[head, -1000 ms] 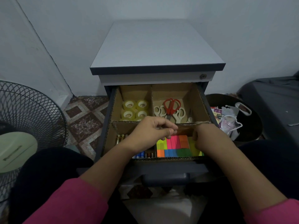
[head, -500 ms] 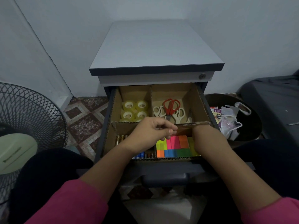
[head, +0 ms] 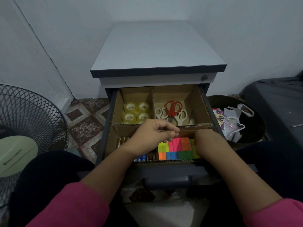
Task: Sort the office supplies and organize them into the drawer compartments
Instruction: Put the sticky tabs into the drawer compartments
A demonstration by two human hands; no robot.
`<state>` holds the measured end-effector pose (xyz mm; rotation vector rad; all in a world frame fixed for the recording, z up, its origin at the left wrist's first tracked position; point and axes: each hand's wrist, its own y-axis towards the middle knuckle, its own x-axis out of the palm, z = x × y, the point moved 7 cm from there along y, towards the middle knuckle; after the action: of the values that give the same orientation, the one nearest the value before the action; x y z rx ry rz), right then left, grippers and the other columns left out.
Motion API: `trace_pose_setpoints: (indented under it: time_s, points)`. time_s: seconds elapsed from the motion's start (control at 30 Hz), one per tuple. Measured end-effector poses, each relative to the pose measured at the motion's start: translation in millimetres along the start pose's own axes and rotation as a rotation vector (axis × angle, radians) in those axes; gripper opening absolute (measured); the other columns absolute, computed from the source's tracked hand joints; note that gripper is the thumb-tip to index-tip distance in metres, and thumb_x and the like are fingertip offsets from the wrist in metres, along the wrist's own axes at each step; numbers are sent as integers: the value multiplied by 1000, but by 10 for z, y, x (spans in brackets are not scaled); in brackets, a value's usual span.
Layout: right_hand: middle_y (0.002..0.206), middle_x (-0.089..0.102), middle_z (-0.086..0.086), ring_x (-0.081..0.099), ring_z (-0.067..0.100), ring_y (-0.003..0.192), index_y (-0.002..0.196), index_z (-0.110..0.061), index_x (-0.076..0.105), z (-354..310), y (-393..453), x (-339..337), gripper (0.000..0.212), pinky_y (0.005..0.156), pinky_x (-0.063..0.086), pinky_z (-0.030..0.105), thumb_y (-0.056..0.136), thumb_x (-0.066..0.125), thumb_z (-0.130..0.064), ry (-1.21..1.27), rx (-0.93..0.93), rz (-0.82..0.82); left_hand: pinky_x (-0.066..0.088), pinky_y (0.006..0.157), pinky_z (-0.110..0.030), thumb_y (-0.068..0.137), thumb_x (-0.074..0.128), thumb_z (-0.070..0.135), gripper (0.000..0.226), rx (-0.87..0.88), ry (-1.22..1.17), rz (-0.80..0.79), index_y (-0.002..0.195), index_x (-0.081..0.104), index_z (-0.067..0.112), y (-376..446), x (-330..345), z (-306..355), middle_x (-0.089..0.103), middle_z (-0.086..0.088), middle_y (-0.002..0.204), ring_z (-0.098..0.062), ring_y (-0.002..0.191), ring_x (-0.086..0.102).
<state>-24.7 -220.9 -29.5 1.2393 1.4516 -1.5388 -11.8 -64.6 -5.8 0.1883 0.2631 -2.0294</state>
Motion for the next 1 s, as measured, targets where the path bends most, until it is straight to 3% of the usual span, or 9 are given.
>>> trace_pose_setpoints:
  time_s: [0.1,0.17,0.27,0.37,0.47,0.63,1.0]
  points:
    - [68,47,0,62,24,84,72,-12,53,19,19,-33,17,72,51,31,89,49,-8,18,19,12,53,74,-19,90,61,4,16,-1,-7,-3,97,71,14,2,-3,-2,73,-1,92,-5,78,65]
    - [69,52,2,63,23,81,67,-13,53,42,28,-91,21,70,52,30,88,50,-10,68,13,24,53,74,-20,90,61,4,16,-3,-10,-5,97,71,14,3,-1,-5,73,-1,93,-6,79,65]
    - [82,67,6,66,20,81,82,-12,70,82,8,-180,18,71,55,31,89,54,-16,229,-13,-27,53,73,-20,90,61,3,15,-1,-15,-6,98,71,12,3,-2,-6,73,-1,92,-4,77,65]
    - [87,69,6,68,17,76,84,-15,70,104,-72,-196,10,59,58,30,89,61,-13,506,-1,-127,53,71,-17,90,61,4,15,0,-4,-7,99,71,12,3,-1,-3,73,-1,92,-2,76,65]
    - [88,69,8,65,12,68,83,-14,67,115,-77,-174,11,50,52,23,88,63,-6,573,17,-170,51,69,-14,90,61,4,15,2,2,-2,99,71,11,2,-5,0,73,-1,92,-1,75,64]
    - [86,69,15,70,24,79,87,-9,67,77,-49,-50,7,70,59,34,88,63,-3,587,73,-261,53,72,-17,90,61,4,16,5,2,-1,97,71,15,5,-5,-5,73,-1,93,-5,79,66]
    - [71,62,5,68,24,82,78,-15,65,6,12,32,14,82,57,36,87,64,-5,424,56,-308,50,67,-13,90,61,4,16,9,16,-4,99,71,13,6,-6,20,73,0,91,1,73,64]
